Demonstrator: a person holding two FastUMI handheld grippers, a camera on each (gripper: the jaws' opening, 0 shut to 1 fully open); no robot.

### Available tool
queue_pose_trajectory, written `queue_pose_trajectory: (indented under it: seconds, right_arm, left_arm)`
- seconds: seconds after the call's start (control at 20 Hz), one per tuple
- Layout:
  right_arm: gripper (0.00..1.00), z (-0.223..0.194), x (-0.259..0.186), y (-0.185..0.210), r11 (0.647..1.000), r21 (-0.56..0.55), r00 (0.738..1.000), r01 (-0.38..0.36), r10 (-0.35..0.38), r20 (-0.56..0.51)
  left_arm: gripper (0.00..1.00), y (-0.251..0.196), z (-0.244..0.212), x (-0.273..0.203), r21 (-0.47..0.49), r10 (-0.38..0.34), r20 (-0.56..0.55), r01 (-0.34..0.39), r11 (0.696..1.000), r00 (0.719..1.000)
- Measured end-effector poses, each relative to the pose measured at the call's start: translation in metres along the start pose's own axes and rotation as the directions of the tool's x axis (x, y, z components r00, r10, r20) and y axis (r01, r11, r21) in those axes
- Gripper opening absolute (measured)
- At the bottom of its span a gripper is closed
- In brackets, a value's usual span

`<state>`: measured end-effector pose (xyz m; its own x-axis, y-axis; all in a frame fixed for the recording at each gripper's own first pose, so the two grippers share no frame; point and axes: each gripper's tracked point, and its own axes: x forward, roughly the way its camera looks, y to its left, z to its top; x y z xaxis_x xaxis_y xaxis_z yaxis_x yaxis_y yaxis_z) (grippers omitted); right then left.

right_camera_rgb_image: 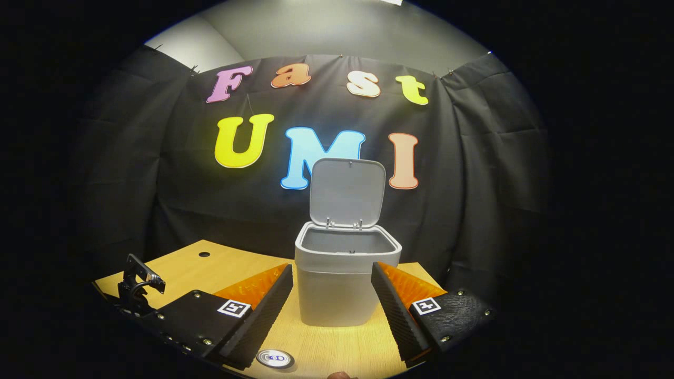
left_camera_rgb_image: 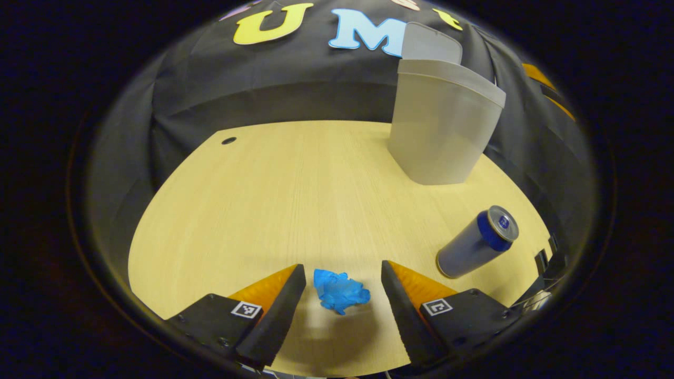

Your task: Press the lid of the desktop garbage bin to open it, pick up the crumpled paper on the desktop and throw it into the bin, then pick up the pop can on the desktop and drop it into the bin, and finally close the garbage bin lid.

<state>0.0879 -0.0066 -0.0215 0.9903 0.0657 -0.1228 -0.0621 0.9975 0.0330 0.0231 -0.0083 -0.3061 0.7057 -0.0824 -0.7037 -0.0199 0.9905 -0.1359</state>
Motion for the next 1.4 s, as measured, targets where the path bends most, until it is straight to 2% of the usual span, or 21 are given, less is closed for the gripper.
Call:
queue_pose_trajectory:
  seconds: [0.05,0.1,0.15,0.35,0.4,0.55,0.6,0.75,0.85,0.9,0.95,1.05,1.15,1.2,1.3,1.4]
  right_arm:
    - [0.96,-0.002,0.0,0.0,1.0,-0.001,1.0,-0.001,0.001,-0.007]
    - [0.96,-0.005,-0.001,0.001,1.0,0.001,1.0,-0.002,0.002,-0.017]
    - [0.96,-0.007,-0.001,0.002,1.0,0.006,1.0,-0.006,0.006,-0.027]
    - [0.96,-0.007,-0.004,0.006,1.0,0.014,0.999,-0.014,0.014,-0.034]
    - [0.96,-0.01,-0.004,0.006,1.0,0.006,0.999,-0.012,0.013,-0.037]
    - [0.96,-0.015,-0.008,0.009,1.0,-0.014,0.999,-0.02,0.019,-0.048]
    - [0.96,-0.015,-0.009,0.01,1.0,-0.015,0.999,-0.024,0.023,-0.048]
    - [0.96,-0.015,-0.011,0.011,1.0,-0.014,0.998,-0.028,0.027,-0.051]
    - [0.96,-0.016,-0.012,0.009,1.0,-0.007,0.998,-0.025,0.025,-0.053]
    - [0.96,-0.017,-0.012,0.007,1.0,-0.004,0.998,-0.022,0.022,-0.055]
    - [0.96,-0.017,-0.012,0.005,1.0,-0.003,0.998,-0.018,0.018,-0.057]
    - [0.96,-0.017,-0.015,0.001,1.0,-0.002,0.998,-0.008,0.008,-0.058]
    - [0.96,-0.018,-0.016,-0.001,1.0,-0.002,0.998,-0.004,0.004,-0.061]
    - [0.96,-0.019,-0.015,-0.003,1.0,-0.003,0.998,-0.003,0.003,-0.062]
    - [0.96,-0.017,-0.017,-0.005,1.0,-0.01,0.998,0.002,-0.003,-0.056]
    - [0.95,-0.018,-0.017,-0.007,1.0,-0.015,0.998,0.007,-0.008,-0.059]
  left_arm:
    - [0.95,0.001,-0.005,0.003,-0.002,-0.004,-0.001,0.004,1.0,1.0]
    - [0.89,0.002,-0.009,0.005,0.0,-0.009,-0.008,0.009,1.0,1.0]
    - [1.0,0.003,-0.013,0.009,0.004,-0.012,-0.01,0.012,1.0,1.0]
    - [1.0,0.008,-0.024,0.015,0.045,-0.004,-0.004,0.004,0.999,1.0]
    - [0.95,0.01,-0.025,0.015,0.051,0.005,0.002,-0.005,0.999,1.0]
    - [0.95,0.009,-0.029,0.018,0.05,0.002,0.0,-0.002,0.999,1.0]
    - [1.0,0.01,-0.03,0.019,0.049,0.006,-0.001,-0.006,0.999,1.0]
    - [1.0,0.012,-0.03,0.02,0.04,0.014,0.008,-0.015,0.999,1.0]
    - [0.88,0.015,-0.031,0.022,0.031,0.024,0.006,-0.024,0.999,1.0]
    - [0.77,0.018,-0.032,0.023,0.022,0.03,0.004,-0.03,0.999,1.0]
    - [0.73,0.02,-0.033,0.024,0.011,0.04,-0.002,-0.04,0.999,0.999]
    - [0.52,0.023,-0.032,0.025,-0.002,0.041,0.002,-0.041,0.999,0.999]
    - [0.51,0.024,-0.03,0.027,-0.008,0.033,0.01,-0.033,0.999,0.999]
    - [0.51,0.031,-0.028,0.027,-0.016,0.063,0.008,-0.063,0.998,0.998]
    - [0.37,0.031,-0.027,0.028,-0.03,0.052,0.011,-0.051,0.998,0.999]
    - [0.37,0.03,-0.025,0.026,-0.036,0.052,0.018,-0.051,0.998,0.998]
